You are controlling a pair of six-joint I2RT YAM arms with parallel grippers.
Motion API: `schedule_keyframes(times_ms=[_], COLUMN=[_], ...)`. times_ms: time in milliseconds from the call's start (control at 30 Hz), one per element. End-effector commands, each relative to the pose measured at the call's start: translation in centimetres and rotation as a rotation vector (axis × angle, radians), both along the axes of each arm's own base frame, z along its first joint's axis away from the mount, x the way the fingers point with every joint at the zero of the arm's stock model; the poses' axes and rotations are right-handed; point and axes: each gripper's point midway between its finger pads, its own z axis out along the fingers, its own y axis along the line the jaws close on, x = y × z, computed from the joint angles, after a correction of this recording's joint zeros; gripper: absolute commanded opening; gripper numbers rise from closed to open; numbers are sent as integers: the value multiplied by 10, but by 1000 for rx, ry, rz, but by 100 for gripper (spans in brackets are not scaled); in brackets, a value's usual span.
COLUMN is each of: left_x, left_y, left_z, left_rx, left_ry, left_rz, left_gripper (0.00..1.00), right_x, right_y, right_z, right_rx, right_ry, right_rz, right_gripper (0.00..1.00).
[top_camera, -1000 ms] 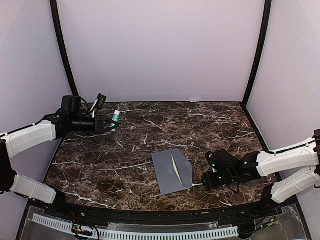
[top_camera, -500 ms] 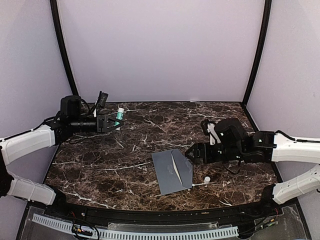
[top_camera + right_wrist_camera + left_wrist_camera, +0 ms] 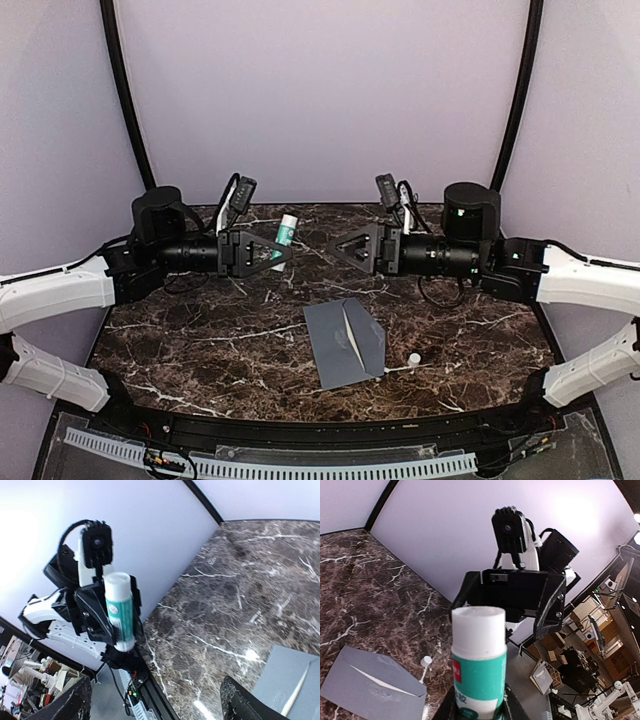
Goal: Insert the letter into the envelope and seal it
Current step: Place the solid glue cap at the center of the board, then unscrew the solid glue.
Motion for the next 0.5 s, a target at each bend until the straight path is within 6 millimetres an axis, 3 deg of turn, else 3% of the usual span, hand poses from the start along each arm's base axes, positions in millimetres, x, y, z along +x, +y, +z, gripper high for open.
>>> schedule_keyframes(times_ms=[0, 133, 467], left_x=[-33, -53, -56], left_y=[-6, -17, -36], left_z=[68, 84, 92], left_rx=[-188, -241, -269], left_ry=[-114, -128, -137], left_rz=[-85, -165, -206], left_gripper=[10, 10, 10], right_x=[-18, -25, -43], right_y=[16, 23, 38], right_z=[77, 95, 114], right_rx=[212, 240, 319], right_ry=[-120, -149, -203], right_rz=[147, 202, 307], right_gripper=[83, 78, 59])
